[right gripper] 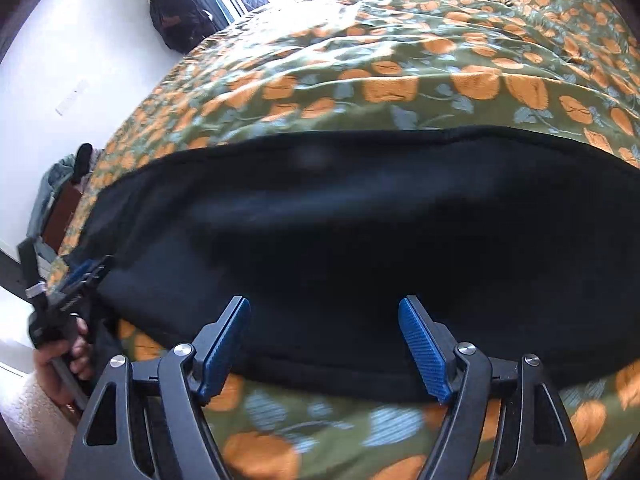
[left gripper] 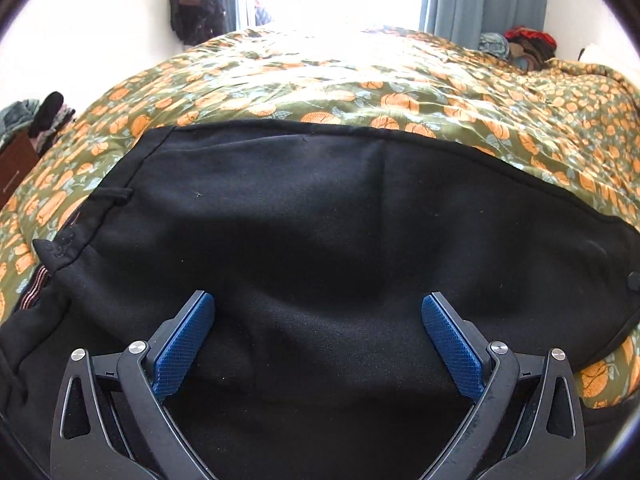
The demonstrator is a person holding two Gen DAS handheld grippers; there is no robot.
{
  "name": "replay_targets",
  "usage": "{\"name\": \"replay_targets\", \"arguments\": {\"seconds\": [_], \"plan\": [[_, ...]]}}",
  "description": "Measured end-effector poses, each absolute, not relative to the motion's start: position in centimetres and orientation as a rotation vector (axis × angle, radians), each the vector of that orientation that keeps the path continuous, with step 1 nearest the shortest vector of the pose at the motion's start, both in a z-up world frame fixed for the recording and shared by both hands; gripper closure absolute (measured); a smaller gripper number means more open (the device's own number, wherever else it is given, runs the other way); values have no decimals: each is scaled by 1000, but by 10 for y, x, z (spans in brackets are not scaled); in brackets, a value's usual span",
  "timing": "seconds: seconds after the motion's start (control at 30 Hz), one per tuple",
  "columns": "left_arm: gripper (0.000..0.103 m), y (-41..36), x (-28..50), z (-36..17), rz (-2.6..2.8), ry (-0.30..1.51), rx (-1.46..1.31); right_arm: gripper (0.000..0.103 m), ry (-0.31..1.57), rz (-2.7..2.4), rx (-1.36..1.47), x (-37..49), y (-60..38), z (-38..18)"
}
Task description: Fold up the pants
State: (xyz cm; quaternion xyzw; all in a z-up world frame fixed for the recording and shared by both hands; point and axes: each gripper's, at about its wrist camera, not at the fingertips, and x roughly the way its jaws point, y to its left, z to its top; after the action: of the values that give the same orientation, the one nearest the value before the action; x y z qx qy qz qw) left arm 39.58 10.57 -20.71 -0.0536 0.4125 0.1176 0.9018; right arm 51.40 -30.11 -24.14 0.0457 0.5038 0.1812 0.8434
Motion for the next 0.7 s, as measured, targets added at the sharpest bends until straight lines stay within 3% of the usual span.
{"name": "replay_targets", "arguments": {"seconds": [0.23,0.37,0.47,0.7], "plan": [[1,109,399,-212,246,837,-113,30,1031,-101,176,550,-516,-216],[1,109,399,-213,247,831,-111,30,899,-217,422,518,-616,-185],[1,108,400,-214,255,831,-100,30,852,-124,576,510,-645,-179],[1,107,400,-215,260,829,-92,39,1014,-102,346,572,-617,-189]]}}
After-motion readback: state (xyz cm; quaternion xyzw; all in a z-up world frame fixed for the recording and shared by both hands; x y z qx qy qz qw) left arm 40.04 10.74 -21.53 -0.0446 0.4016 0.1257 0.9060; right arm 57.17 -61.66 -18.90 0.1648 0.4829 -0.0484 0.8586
